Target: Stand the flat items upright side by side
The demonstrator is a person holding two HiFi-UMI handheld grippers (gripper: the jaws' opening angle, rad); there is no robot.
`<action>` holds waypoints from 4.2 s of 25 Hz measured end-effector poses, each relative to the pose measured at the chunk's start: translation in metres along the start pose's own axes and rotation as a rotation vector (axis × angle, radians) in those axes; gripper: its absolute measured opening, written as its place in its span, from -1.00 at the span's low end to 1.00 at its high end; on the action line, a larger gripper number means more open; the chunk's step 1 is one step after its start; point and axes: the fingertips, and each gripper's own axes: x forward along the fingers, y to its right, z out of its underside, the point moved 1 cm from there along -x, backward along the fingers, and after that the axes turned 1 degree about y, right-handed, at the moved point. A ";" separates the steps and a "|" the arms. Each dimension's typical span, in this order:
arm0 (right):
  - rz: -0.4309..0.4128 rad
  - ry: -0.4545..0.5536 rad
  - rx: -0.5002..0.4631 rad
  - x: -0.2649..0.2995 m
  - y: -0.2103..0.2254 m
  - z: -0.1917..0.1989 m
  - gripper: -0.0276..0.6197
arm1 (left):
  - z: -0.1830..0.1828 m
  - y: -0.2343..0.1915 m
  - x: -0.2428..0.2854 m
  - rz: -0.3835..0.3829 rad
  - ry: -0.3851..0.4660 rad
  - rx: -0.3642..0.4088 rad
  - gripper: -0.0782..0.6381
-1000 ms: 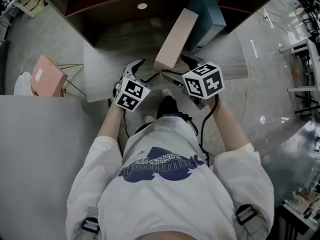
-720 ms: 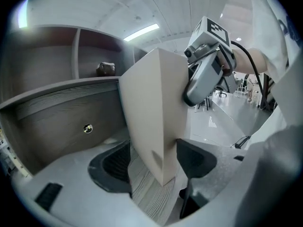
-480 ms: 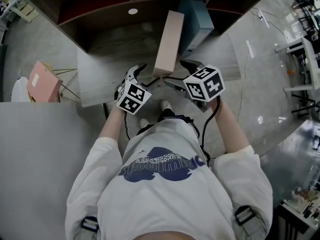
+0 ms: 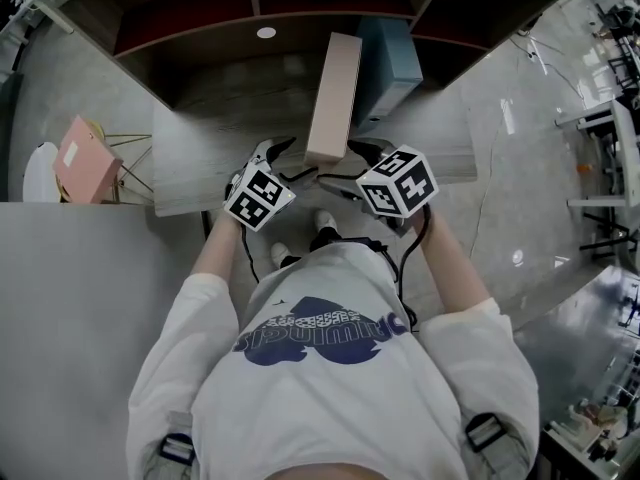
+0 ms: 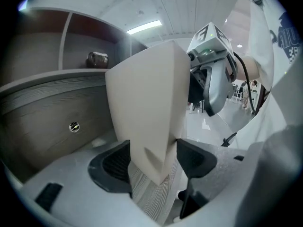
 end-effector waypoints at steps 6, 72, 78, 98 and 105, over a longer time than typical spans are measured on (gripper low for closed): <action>-0.055 0.009 -0.008 0.002 0.004 0.000 0.27 | -0.007 0.002 0.012 0.022 -0.018 -0.007 0.10; 0.012 0.153 0.177 -0.030 0.122 -0.017 -0.31 | -0.066 -0.034 0.114 0.259 -0.031 0.047 0.10; 0.049 0.145 0.202 -0.036 0.123 -0.012 -0.30 | -0.071 -0.044 0.118 0.264 -0.019 0.047 0.10; 0.292 0.044 0.010 -0.061 0.205 0.001 -0.28 | -0.088 -0.061 0.146 0.185 0.010 -0.030 0.10; 0.310 0.054 -0.001 -0.064 0.217 -0.001 -0.32 | -0.092 -0.064 0.154 0.163 0.026 -0.064 0.10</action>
